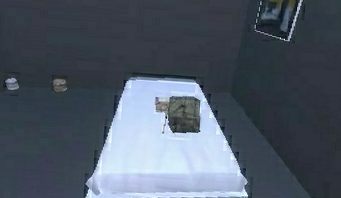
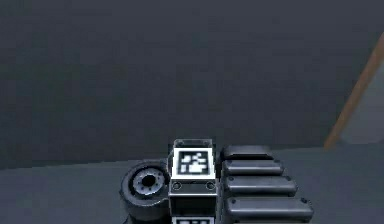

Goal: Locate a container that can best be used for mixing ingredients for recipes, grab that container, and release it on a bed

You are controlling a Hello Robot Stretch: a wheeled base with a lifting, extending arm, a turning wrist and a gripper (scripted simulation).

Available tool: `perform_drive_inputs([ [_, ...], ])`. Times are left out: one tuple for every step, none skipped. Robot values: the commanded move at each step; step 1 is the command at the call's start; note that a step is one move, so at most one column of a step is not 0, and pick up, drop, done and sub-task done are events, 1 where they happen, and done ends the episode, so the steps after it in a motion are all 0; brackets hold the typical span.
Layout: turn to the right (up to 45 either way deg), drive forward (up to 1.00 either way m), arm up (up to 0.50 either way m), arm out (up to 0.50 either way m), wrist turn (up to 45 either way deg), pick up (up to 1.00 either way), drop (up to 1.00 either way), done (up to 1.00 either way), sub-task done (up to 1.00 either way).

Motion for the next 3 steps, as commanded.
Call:
perform_drive_inputs([
  [0.0,0.20,0.00,0.00,0.0,0.00,0.00,0.00,0.00],
  [-45.0,0.00,0.00,0.00,0.0,0.00,0.00,0.00,0.00],
  [-42.0,0.00,0.00,0.00,0.0,0.00,0.00,0.00,0.00],
])
